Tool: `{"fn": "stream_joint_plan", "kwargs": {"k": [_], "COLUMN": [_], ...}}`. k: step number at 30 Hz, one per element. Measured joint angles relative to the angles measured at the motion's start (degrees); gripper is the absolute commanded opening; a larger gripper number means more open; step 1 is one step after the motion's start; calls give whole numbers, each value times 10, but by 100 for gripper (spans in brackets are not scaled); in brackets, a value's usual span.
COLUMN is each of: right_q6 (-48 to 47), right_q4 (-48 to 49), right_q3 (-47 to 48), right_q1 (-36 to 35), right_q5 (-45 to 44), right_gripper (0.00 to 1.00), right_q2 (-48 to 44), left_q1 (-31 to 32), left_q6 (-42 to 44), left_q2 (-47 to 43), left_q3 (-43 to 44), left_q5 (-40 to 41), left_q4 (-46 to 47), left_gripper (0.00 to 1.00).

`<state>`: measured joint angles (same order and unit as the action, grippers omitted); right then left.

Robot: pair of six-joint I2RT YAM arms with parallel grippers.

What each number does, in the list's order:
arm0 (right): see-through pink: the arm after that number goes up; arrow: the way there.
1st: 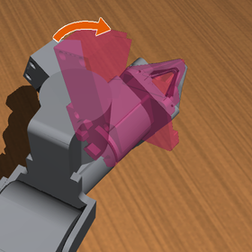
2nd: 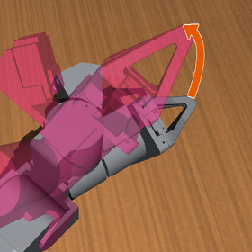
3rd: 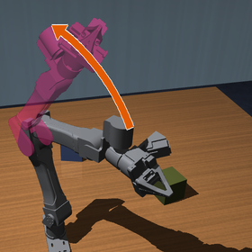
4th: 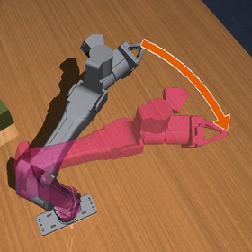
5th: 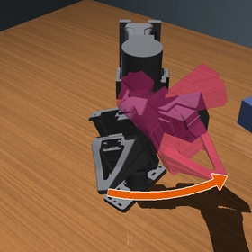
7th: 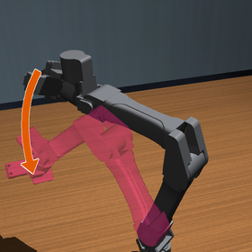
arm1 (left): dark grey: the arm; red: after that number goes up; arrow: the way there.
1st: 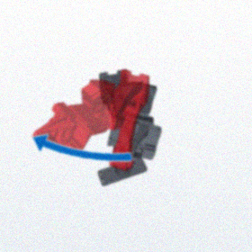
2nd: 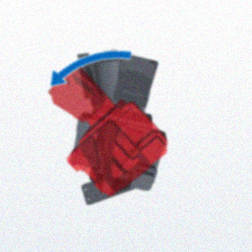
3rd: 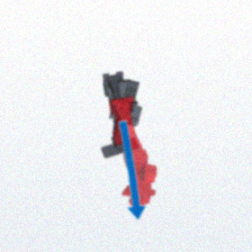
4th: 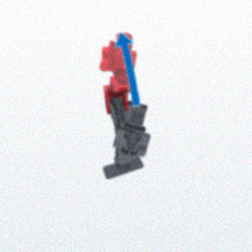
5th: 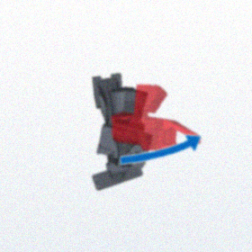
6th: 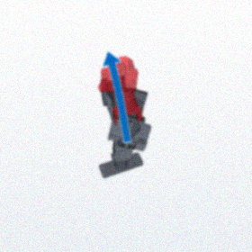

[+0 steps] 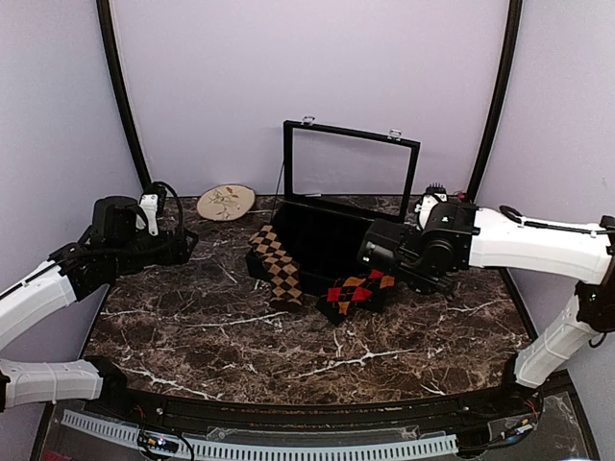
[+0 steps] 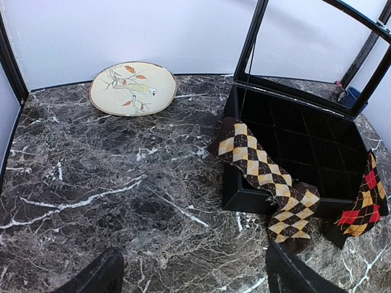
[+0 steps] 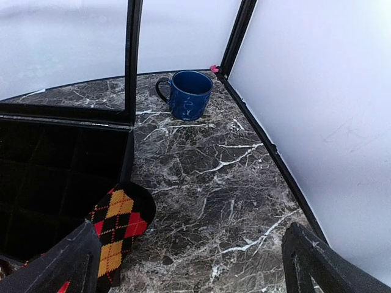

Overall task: Roll the socks
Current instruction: Pick up the sock from the storage box.

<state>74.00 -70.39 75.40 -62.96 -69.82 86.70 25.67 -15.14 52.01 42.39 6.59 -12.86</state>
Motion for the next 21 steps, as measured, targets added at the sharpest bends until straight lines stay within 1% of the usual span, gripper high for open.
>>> {"fn": "stream_joint_plan", "kwargs": {"k": [3,5,8,11,14,17,21], "right_q6": [-27,-73,-154,-196,-218,-230,-238], "right_q4": [5,45,157,287,382,417,414], "right_q3": [2,-5,-50,-129,-190,-205,-217], "right_q1": [0,0,-1,-1,0,0,7], "right_q5": [-4,3,19,27,30,31,34], "right_gripper": [100,100,100,100,100,100,100], "right_q2": [-19,-47,-123,-214,-276,-283,-259], "left_q1": [24,41,68,93,117,135,142], "left_q6": [-7,-11,-18,-28,-41,-52,-57], "left_q2": [19,33,56,67,68,69,72], "left_q3": [18,32,55,67,71,71,71], "left_q5": [21,34,62,85,103,112,109], "left_q4": [-13,-19,-29,-39,-47,-55,-56], "left_gripper": [83,83,83,82,81,80,79]}}
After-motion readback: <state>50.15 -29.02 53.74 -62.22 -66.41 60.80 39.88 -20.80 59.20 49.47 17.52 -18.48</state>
